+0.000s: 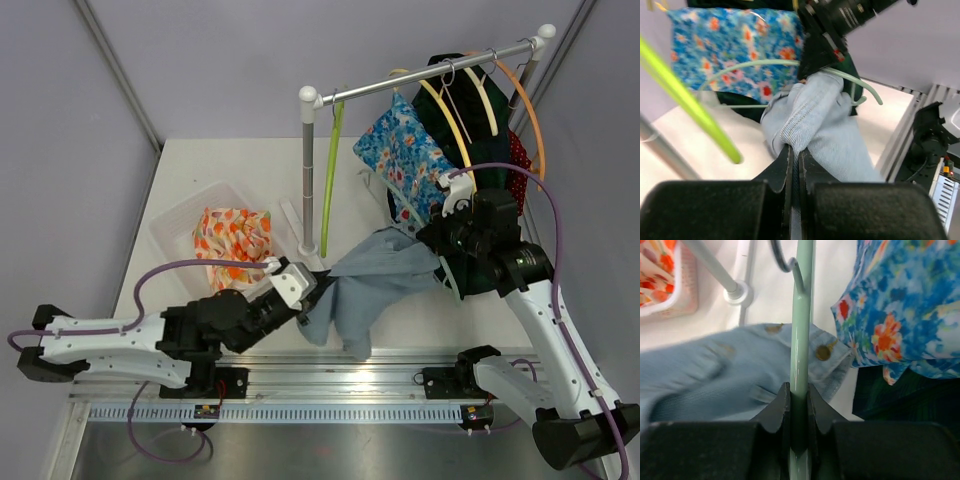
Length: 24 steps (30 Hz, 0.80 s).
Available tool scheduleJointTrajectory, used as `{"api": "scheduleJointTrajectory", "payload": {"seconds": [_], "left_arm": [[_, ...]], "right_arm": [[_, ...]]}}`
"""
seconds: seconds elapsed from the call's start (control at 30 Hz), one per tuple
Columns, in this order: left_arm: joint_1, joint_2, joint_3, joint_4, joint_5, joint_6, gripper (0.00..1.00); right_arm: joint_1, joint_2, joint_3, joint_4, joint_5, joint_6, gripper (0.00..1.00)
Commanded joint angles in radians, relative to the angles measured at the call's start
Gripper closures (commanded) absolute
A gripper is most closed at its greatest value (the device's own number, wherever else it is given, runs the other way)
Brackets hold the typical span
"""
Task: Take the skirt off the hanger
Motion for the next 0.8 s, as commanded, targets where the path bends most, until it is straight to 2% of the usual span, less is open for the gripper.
{"api": "scheduleJointTrajectory", "payload": {"seconds": [0.0,0.17,0.6,0.77], "left_arm": [[-0.004,-0.134,0.167,-0.134,-0.063,0.054,1.00],[-0.001,-0.163,0.184,-0.215,-0.089,0.066,1.00],[0.057,-0.136,-0.008,-0.087,-0.002,0.015,1.00],[0.163,-0.134,-0.103,-0.015,0.051,-0.012,1.00]], "right_arm": [[-0.013,-0.004,-0.011,0.109,0.133,-0.083,1.00],[-0.018,-0.001,-0.013,0.116,0.131,-0.083,1.00],[-0.016,-0.011,0.028,0.030,-0.077,-0.158,1.00],[-0.016,-0.011,0.050,0.012,-0.117,-0.157,1.00]]}}
